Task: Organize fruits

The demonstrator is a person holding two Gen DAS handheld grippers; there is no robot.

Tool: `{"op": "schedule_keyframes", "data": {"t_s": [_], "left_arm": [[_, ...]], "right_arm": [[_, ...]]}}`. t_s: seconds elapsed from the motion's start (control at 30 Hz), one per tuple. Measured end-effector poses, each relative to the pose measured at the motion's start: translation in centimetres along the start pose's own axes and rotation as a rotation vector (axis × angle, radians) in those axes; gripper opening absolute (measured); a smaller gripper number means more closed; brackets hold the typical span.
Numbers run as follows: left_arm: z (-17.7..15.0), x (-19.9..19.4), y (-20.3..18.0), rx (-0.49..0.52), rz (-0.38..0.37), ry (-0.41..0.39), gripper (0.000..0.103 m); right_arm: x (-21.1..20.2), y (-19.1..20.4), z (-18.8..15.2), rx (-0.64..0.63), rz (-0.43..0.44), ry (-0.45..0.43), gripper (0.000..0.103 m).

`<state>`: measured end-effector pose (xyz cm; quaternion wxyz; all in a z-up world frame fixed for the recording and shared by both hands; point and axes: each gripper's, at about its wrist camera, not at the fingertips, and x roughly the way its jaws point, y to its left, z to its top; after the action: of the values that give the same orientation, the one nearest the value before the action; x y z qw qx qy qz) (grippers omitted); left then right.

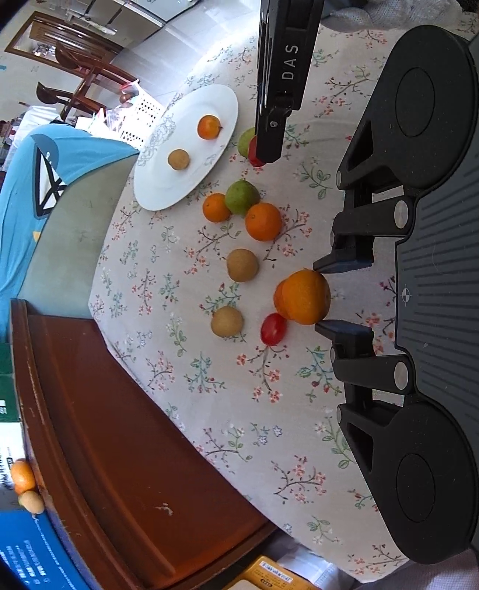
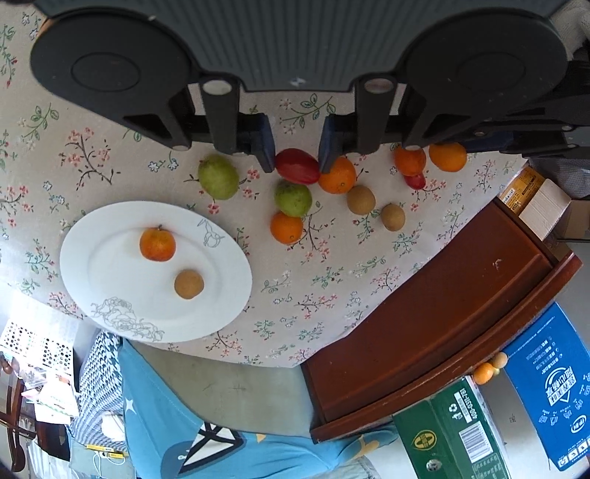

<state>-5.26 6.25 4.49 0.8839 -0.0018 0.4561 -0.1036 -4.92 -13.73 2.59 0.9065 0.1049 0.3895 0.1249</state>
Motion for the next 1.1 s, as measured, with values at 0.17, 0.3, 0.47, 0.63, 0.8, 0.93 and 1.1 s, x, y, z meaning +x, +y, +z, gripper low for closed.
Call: {"op": "schedule_keyframes", "data": {"t_s": [0.17,0.3,0.47,0.63,0.8,0.93,1.1], "left_arm": [[2.1,-0.3,-1.3,0.02,-0.027,-0.031,0.025],[4.0,-0.4,-2.6,0.055,-0.054,-0.058,0.025],[6.5,0.2,-4.0,0.088,-0.092,-0.091,0.025],[8.6,1.7,-5.8,0.112,-0.139,-0.101,0.025],[9.6,3.6,-7.8,0.139,-0.181,-0.085,0.025],[10.3,4.9,-9.1,0.162,-0.195,-0.075,0.025],[10.8,6.8,-10.1,0.183,-0.205,-0.051,0.025]], "right_arm": [[-1.9,-1.3,1.5,0.02,0.0,-0.04,0.026],[-3.0,-3.0,2.7,0.04,-0.017,-0.078,0.026],[-3.2,-5.3,4.0,0.083,-0.058,-0.111,0.026],[-2.3,-7.5,5.2,0.131,-0.1,-0.124,0.026],[-1.3,-9.0,5.5,0.153,-0.126,-0.11,0.026],[-0.5,-10.0,5.7,0.172,-0.142,-0.094,0.026],[0.5,-10.7,5.8,0.2,-0.147,-0.075,0.026]]}}
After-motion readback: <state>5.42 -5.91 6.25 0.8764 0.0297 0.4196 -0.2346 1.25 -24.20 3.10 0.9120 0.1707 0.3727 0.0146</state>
